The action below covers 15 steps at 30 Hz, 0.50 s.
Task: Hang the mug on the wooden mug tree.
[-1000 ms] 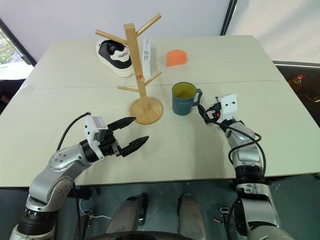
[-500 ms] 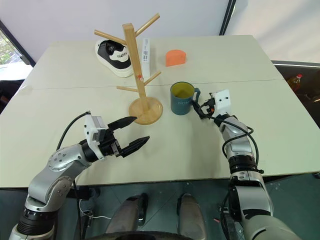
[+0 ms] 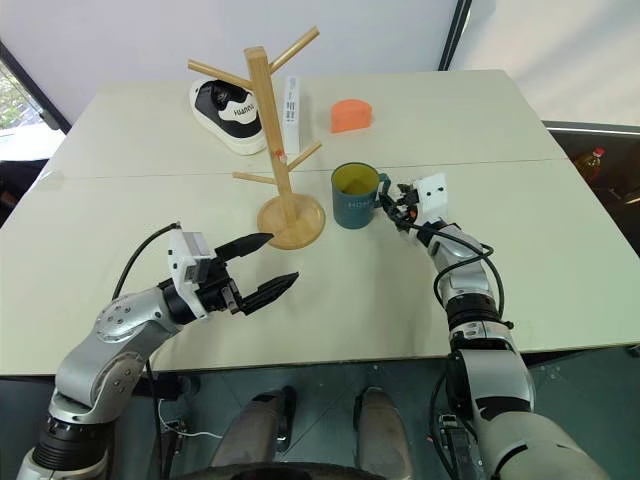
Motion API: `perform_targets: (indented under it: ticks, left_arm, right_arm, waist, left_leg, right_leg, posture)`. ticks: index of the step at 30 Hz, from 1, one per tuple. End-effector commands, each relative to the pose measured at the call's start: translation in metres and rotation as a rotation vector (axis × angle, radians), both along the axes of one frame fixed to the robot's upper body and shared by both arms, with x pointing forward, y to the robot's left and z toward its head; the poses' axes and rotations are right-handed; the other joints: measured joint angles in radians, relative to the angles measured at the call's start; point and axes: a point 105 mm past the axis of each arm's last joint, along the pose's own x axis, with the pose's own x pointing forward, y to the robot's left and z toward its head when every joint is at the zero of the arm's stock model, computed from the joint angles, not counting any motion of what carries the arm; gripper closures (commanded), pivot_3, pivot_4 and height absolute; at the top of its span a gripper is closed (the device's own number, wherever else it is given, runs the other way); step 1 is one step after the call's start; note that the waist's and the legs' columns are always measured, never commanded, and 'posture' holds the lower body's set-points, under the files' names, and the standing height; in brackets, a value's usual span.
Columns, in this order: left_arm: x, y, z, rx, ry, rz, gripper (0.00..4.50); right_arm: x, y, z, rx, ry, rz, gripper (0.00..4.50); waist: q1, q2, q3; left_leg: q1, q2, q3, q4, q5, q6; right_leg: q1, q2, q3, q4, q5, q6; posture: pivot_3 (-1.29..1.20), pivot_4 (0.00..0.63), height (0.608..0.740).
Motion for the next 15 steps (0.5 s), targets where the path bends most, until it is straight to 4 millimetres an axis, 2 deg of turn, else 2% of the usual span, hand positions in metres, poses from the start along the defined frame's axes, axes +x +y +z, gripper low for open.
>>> perform_targets:
  ticks: [1,2,10,13,15]
  left_arm:
    - [-0.002,0.001,0.010,0.001,-0.050,0.005,0.00]
    - [-0.002,0.001,0.010,0.001,-0.050,0.005,0.00]
    - [-0.001,0.004,0.009,0.006,-0.050,0.012,0.00]
    - [0.003,0.009,0.010,0.014,-0.061,0.042,0.00]
    - [0.005,0.016,0.010,0.017,-0.066,0.070,0.00]
  right_arm:
    - [0.001,0.006,0.018,0.023,-0.070,0.031,4.08]
    - [0.000,0.006,0.018,0.026,-0.075,0.033,4.48]
    - [-0.007,-0.005,0.027,-0.001,-0.119,0.005,4.48]
    - [-0.016,-0.014,0.038,-0.088,-0.150,-0.004,4.48]
    - [-0.028,-0.012,0.046,-0.193,-0.186,0.042,4.48]
  waist:
    - [-0.001,0.000,0.000]
    - [0.000,0.000,0.000]
    - [0.001,0.000,0.000]
    - [0.004,0.001,0.000]
    - [0.006,0.001,0.001]
  left_leg:
    - [0.000,0.000,0.000,0.000,0.000,0.000]
    - [0.000,0.000,0.000,0.000,0.000,0.000]
    - [0.000,0.000,-0.001,0.000,0.000,0.000]
    - [0.000,0.000,0.000,0.000,0.000,0.000]
    - [0.000,0.000,-0.001,0.000,0.000,0.000]
  right_leg:
    - [0.000,0.000,0.000,0.000,0.000,0.000]
    - [0.000,0.000,0.000,0.000,0.000,0.000]
    - [0.000,0.001,0.000,0.000,0.000,0.000]
    - [0.000,0.000,0.000,0.000,0.000,0.000]
    - [0.000,0.000,0.000,0.000,0.000,0.000]
  posture:
    - [0.00,0.150,0.740]
    - [0.00,0.150,0.740]
    - [0.00,0.150,0.740]
    - [0.00,0.150,0.740]
    - [0.00,0.150,0.740]
